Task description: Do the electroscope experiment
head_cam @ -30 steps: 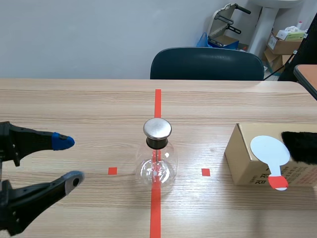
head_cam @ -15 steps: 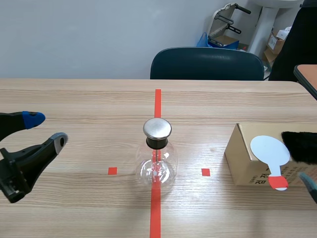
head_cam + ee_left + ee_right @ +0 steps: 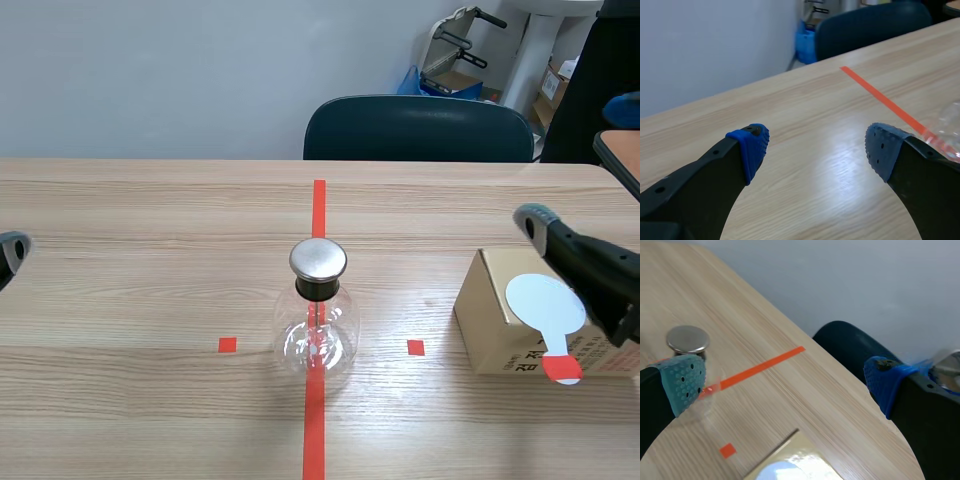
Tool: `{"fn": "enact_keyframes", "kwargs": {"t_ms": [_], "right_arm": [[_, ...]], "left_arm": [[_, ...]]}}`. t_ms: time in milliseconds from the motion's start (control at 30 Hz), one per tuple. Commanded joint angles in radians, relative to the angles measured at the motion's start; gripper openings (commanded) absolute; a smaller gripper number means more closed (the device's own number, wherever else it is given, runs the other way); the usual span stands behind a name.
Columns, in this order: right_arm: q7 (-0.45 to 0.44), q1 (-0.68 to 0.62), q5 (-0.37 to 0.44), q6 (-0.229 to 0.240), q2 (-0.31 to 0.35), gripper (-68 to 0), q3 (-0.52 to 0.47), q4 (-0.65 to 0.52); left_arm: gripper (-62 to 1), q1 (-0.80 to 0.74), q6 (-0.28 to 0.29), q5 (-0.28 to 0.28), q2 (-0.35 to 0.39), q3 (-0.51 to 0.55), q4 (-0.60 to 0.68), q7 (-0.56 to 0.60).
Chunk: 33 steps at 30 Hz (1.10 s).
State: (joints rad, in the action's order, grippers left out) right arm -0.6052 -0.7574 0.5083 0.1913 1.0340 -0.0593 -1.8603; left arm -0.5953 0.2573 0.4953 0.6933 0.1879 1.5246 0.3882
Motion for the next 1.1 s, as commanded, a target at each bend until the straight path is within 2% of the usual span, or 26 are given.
{"fn": "enact_keyframes", "kwargs": {"t_ms": [0,100,167,367,500,700,1067], "right_arm": [[0.012,0.018,0.005,0.023,-0.038,0.4,-0.011,-0.023],[0.052,0.052,0.005,0.09,-0.113,0.4,-0.009,-0.026],[0.081,0.07,0.003,0.121,-0.17,0.4,-0.003,-0.026],[0.168,0.09,-0.009,0.147,-0.3,0.4,0.015,-0.026],[0.219,0.09,-0.011,0.146,-0.358,0.4,0.016,-0.026],[0.252,0.09,-0.054,0.146,-0.381,0.4,0.015,-0.026],[0.252,0.09,-0.06,0.146,-0.381,0.4,0.015,-0.026]], "left_arm": [[-17.6,0.011,0.003,-0.034,-0.024,0.004,0.045,-0.005],[-17.6,0.011,0.003,-0.102,-0.053,0.014,0.069,-0.054],[-17.6,0.011,0.02,-0.122,-0.056,0.014,0.079,-0.08],[-17.6,0.011,0.03,-0.122,-0.056,0.014,0.09,-0.102],[-17.6,0.011,0.082,-0.122,-0.056,0.014,0.1,-0.102],[-17.6,0.011,0.137,-0.118,-0.056,0.014,0.1,-0.102],[-17.6,0.011,0.139,-0.118,-0.062,0.014,0.1,-0.117]]}}
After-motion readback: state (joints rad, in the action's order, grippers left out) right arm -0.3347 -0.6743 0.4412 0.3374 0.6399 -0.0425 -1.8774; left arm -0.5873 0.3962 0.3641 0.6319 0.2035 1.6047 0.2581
